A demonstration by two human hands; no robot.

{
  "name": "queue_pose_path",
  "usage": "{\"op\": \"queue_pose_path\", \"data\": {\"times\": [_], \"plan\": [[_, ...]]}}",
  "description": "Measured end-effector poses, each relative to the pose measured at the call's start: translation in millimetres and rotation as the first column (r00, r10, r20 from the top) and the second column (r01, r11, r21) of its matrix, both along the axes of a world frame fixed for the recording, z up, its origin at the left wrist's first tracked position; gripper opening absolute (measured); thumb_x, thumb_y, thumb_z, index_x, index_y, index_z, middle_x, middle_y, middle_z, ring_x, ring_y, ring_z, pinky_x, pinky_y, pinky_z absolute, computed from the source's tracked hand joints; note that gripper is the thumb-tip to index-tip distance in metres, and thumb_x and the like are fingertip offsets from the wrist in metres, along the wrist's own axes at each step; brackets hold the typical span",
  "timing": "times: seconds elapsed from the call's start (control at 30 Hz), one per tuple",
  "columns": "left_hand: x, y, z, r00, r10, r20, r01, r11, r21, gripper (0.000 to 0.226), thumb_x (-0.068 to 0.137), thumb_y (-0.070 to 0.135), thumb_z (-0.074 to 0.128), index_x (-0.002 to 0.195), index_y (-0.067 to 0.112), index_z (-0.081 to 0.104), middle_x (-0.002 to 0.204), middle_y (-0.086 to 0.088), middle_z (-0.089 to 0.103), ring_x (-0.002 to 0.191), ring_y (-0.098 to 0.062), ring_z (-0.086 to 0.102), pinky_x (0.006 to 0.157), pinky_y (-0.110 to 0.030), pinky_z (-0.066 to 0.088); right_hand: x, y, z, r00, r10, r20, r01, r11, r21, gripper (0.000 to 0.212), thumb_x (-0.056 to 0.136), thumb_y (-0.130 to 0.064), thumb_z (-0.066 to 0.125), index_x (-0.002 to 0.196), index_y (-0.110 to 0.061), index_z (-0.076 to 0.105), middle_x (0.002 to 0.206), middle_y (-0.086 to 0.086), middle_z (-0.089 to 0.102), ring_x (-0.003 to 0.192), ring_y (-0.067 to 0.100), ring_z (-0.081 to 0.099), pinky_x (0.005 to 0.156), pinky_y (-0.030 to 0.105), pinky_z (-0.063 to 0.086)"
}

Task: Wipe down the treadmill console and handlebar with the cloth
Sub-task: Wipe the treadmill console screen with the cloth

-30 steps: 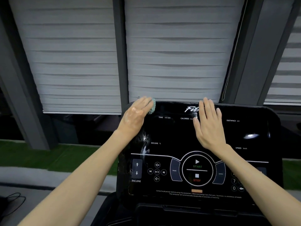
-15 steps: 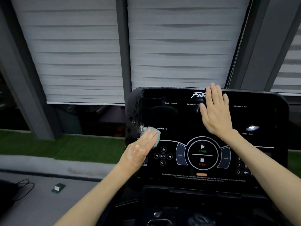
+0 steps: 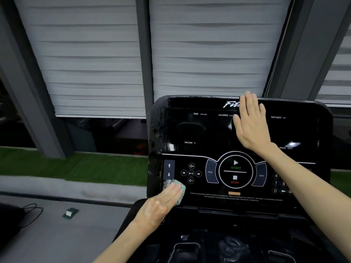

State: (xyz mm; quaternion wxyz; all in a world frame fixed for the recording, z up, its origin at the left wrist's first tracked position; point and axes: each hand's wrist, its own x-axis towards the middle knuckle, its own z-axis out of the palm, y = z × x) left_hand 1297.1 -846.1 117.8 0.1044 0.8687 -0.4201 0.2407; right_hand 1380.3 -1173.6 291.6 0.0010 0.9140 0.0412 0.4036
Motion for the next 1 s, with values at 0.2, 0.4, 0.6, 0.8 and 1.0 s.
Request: {"op": "queue_pose_path", "data": {"times": [0.2, 0.4, 0.6, 0.8, 1.0], "plan": [[19, 0, 22, 0.996, -0.026, 0.09, 0.03, 0.998, -0.048, 0.074, 0.063, -0.023, 0.058, 0.133, 0.003, 0.057, 0.14, -0.009, 0.053, 0.128, -0.024, 0.055, 0.114, -0.023, 0.031, 1, 2, -3, 0.999, -0.033, 0.006, 0.033, 0.999, 0.008, 0.062, 0.1, -0.034, 0.018, 0.152, -0.002, 0.011, 0.16, 0.017, 0.007, 0.148, 0.031, 0.005, 0.117, 0.049, 0.011], [68, -22, 106, 0.974, 0.113, 0.199, -0.072, 0.977, -0.201, 0.069, 0.063, -0.028, 0.06, 0.128, -0.002, 0.061, 0.132, -0.018, 0.061, 0.118, -0.029, 0.063, 0.096, -0.031, 0.05, 1, 3, -4, 0.999, -0.053, 0.004, 0.053, 0.999, 0.005, 0.062, 0.1, -0.035, 0.019, 0.152, -0.003, 0.011, 0.16, 0.016, 0.008, 0.148, 0.03, 0.005, 0.118, 0.049, 0.012], [102, -31, 165, 0.951, 0.214, 0.221, -0.163, 0.96, -0.229, 0.068, 0.062, -0.028, 0.069, 0.125, -0.003, 0.062, 0.13, -0.016, 0.063, 0.114, -0.033, 0.064, 0.065, -0.042, 0.062, 2, 3, -5, 0.998, -0.06, 0.006, 0.06, 0.998, 0.004, 0.062, 0.1, -0.035, 0.017, 0.153, -0.004, 0.008, 0.161, 0.015, 0.004, 0.149, 0.027, 0.002, 0.119, 0.047, 0.01], [87, -31, 141, 0.962, 0.183, 0.204, -0.125, 0.955, -0.267, 0.064, 0.069, -0.026, 0.065, 0.129, -0.004, 0.058, 0.134, -0.017, 0.059, 0.111, -0.034, 0.066, 0.058, -0.041, 0.062, 3, 2, -6, 0.998, -0.065, 0.016, 0.065, 0.998, -0.002, 0.061, 0.1, -0.035, 0.017, 0.152, -0.003, 0.009, 0.16, 0.016, 0.007, 0.148, 0.029, 0.005, 0.118, 0.047, 0.012], [44, -17, 62, 0.981, 0.104, 0.166, -0.067, 0.974, -0.215, 0.078, 0.052, -0.028, 0.074, 0.125, -0.002, 0.064, 0.132, -0.015, 0.062, 0.113, -0.023, 0.065, 0.086, -0.021, 0.05, 3, 3, -7, 0.998, -0.045, 0.032, 0.045, 0.999, 0.006, 0.061, 0.101, -0.034, 0.019, 0.152, -0.002, 0.012, 0.16, 0.017, 0.009, 0.148, 0.03, 0.007, 0.118, 0.047, 0.012]]}}
